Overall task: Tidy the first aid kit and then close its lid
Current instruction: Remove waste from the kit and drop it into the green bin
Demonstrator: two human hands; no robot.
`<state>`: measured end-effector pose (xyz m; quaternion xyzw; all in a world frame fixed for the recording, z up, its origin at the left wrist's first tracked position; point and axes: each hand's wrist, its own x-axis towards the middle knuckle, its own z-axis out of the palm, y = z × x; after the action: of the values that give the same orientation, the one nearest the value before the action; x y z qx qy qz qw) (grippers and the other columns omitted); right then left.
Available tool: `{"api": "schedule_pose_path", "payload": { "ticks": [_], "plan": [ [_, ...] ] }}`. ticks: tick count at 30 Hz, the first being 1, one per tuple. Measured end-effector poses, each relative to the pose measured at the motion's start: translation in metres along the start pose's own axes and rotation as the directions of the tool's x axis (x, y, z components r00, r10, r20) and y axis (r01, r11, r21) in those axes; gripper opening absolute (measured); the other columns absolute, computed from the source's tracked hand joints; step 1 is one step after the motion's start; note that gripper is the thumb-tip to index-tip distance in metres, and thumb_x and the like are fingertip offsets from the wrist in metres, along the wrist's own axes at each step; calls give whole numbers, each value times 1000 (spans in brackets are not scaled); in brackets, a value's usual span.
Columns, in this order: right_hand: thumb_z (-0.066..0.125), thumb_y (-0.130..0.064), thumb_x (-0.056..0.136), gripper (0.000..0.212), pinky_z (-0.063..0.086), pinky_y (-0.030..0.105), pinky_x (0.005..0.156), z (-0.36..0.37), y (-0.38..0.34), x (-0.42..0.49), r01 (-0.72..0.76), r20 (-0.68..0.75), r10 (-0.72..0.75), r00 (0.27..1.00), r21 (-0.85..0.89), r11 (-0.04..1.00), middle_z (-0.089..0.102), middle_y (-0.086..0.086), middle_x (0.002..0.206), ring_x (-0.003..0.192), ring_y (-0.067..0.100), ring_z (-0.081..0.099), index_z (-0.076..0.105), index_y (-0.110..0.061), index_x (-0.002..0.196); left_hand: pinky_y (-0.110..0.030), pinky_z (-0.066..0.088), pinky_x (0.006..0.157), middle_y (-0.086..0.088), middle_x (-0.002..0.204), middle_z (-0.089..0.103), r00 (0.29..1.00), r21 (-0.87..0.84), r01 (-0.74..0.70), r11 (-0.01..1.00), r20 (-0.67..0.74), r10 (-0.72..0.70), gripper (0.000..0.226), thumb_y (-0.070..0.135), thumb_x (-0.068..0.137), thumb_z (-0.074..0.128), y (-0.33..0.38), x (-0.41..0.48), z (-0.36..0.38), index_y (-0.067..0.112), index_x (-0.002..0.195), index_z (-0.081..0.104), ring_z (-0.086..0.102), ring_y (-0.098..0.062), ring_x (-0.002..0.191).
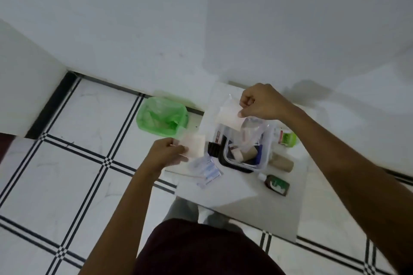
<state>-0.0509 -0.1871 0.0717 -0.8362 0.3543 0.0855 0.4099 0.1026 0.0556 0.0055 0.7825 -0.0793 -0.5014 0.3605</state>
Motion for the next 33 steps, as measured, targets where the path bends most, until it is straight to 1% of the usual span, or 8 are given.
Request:
{"api": "schedule_pose_path", "payload": {
  "ticks": [2,5,12,15,24,28,31,33],
  "plan": [
    [81,-12,68,20,43,25,50,7,-18,9,-111,9,118,993,422,900,63,3,65,55,14,56,61,-11,71,-18,51,50,-20,79,68,987,-165,-15,986,-159,-12,15,5,79,68,2,12,-18,0,90,61,69,-11,51],
    [80,-8,69,18,37,22,42,50,-48,37,-272,162,221,962,666,695,64,9,63,51,14,53,63,-8,72,-21,51,48,-20,80,67,971,-294,-28,955,-236,-44,17,4,78,69,10,39,-36,-1,91,60,69,-14,53],
    [79,-15,70,20,44,27,50,173,-91,140,-449,160,474,866,665,596,61,7,69,57,18,55,63,-5,73,-49,55,81,-29,100,67,969,-310,123,943,-169,-182,13,0,72,70,7,137,-85,-1,85,68,66,-42,92],
    [77,-18,73,22,51,32,71,212,-97,201,-487,134,526,840,614,621,60,1,72,74,20,59,57,-13,65,-37,57,68,-27,93,67,959,-396,211,894,-95,-268,9,-1,81,62,2,194,-115,-3,89,63,67,-38,82],
    [73,-15,74,37,39,31,62,351,-50,404,-586,178,600,780,541,603,51,5,60,68,23,54,45,-14,51,-23,52,39,-25,77,61,888,-478,364,799,-80,-453,4,-4,83,57,-78,429,-173,-7,80,58,59,-27,55],
    [68,-14,78,17,46,34,70,418,-9,464,-633,164,644,747,471,614,64,18,85,83,27,63,59,-5,67,-32,55,61,-22,74,62,875,-348,416,840,-97,-474,9,0,76,65,-139,521,-173,0,66,67,55,-24,55],
    [67,-16,82,40,49,32,78,452,13,485,-687,183,681,709,394,611,64,21,116,106,34,62,58,6,113,-38,49,81,-24,89,63,899,-34,389,921,-206,-387,29,15,76,70,-167,554,-164,-6,96,63,61,-31,76],
    [61,-13,83,40,48,33,79,462,17,484,-661,107,672,733,344,667,61,20,121,110,36,59,53,5,119,-37,44,94,-24,118,62,928,195,257,946,-322,-186,42,17,84,61,-170,551,-162,-5,120,56,59,-36,108]
  ]
}}
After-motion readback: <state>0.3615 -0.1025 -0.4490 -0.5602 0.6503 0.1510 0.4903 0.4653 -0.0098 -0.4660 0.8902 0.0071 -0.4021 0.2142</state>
